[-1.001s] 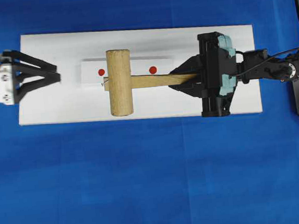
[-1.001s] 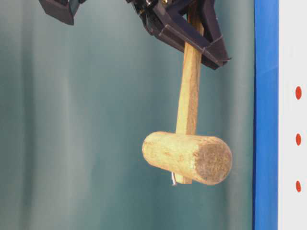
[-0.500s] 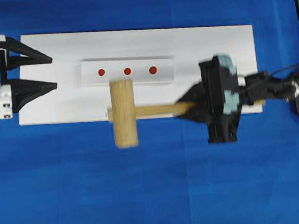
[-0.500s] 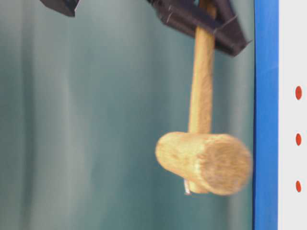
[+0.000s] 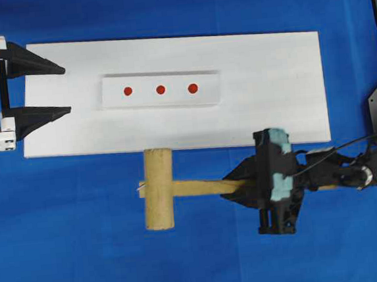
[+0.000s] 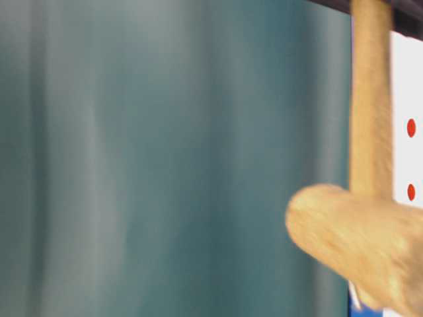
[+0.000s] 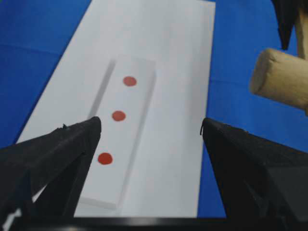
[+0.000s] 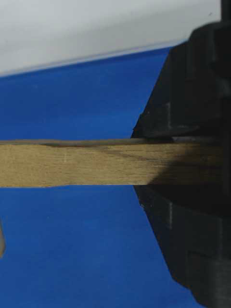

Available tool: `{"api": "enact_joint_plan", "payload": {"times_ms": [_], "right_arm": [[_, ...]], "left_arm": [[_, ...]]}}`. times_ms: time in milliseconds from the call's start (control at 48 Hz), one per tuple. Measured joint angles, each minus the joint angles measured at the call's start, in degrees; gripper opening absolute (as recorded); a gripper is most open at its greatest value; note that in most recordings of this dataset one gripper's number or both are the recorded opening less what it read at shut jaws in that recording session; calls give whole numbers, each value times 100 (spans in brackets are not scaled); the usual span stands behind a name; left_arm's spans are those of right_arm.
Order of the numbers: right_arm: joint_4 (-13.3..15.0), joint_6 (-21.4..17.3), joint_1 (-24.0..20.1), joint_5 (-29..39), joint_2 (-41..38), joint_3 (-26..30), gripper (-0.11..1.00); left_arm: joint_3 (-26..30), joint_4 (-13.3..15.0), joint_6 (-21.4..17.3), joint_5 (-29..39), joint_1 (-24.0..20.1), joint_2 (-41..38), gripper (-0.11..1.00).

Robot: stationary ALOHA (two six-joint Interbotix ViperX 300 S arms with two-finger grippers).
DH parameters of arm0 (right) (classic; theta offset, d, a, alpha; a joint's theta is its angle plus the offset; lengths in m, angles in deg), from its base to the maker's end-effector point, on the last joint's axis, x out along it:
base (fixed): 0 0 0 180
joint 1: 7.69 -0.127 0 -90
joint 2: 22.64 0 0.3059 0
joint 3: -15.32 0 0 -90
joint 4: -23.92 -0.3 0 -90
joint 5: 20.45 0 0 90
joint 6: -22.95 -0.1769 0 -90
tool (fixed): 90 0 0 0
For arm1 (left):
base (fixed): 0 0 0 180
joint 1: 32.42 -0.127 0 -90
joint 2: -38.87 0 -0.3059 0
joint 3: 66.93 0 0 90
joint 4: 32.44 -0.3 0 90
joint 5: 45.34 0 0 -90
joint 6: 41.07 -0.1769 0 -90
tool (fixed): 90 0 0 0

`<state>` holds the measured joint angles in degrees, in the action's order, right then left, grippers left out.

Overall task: Hit the mark with a hammer.
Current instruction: 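Release the left gripper and carry the mallet below the board, then lower the mallet onto the blue table and open the right gripper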

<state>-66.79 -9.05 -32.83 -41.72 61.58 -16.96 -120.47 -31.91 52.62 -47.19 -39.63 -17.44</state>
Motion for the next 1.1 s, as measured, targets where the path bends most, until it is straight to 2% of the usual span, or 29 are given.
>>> {"api": "enact_joint_plan", "payload": {"times_ms": [605,1105], "right_arm": [[-18,105,264,237,-1512,1450,8],[-70,-35,334,703,-2285,1652,8]], "left_arm": [[0,18,0,-35,0,18,81],[-79,18,0,-35,0,26,81]]}}
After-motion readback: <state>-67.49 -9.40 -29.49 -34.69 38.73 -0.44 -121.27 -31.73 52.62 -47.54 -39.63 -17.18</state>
